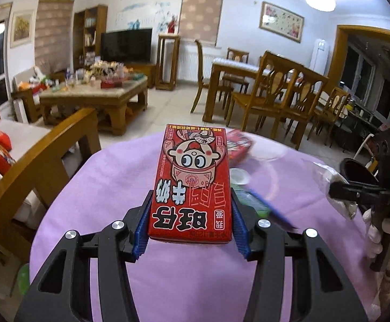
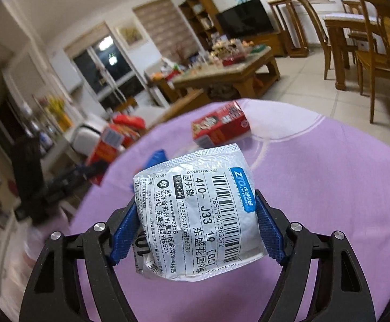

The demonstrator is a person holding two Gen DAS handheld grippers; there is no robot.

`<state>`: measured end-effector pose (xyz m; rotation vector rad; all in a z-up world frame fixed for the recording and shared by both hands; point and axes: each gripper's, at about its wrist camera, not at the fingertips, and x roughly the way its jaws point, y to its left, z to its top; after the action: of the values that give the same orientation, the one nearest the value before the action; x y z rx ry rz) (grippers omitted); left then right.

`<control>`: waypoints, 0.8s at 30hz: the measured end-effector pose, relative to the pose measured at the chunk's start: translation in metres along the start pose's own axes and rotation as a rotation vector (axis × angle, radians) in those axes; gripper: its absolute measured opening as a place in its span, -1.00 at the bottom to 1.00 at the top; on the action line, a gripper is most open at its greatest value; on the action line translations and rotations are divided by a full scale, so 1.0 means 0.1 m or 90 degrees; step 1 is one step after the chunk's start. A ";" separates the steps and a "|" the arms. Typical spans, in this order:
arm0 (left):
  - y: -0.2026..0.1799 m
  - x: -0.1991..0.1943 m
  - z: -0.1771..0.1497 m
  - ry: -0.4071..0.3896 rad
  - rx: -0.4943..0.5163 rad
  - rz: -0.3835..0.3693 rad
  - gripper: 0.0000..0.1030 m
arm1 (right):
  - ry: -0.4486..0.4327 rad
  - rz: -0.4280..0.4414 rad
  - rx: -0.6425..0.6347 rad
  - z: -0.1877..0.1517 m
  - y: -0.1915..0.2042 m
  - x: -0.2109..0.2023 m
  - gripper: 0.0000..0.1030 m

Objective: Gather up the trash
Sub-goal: 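Carry the red box and white packet over the black bin with both grippers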

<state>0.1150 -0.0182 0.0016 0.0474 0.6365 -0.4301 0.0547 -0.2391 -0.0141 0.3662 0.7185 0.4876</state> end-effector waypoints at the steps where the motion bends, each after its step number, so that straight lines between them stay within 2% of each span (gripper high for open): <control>1: -0.14 -0.08 -0.02 -0.014 0.006 -0.001 -0.01 | -0.013 0.007 0.006 -0.03 0.02 -0.12 0.50; 6: -0.70 -0.32 -0.06 -0.055 0.031 -0.018 -0.01 | -0.094 0.039 0.037 -0.23 0.07 -0.80 0.50; 11: -1.34 -0.46 -0.10 -0.087 0.059 -0.051 -0.01 | -0.171 0.023 0.052 -0.45 0.03 -1.49 0.50; 15: -1.78 -0.48 -0.12 -0.099 0.090 -0.079 -0.01 | -0.237 -0.018 0.069 -0.63 -0.15 -2.12 0.51; 24: -2.62 -0.23 -0.19 -0.086 0.133 -0.173 -0.01 | -0.325 -0.110 0.131 -1.09 -0.75 -3.10 0.51</control>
<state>-0.0175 -0.2448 0.0227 0.1310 0.4645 -0.7552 -0.2016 -0.4520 0.0396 0.5893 0.2980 0.1425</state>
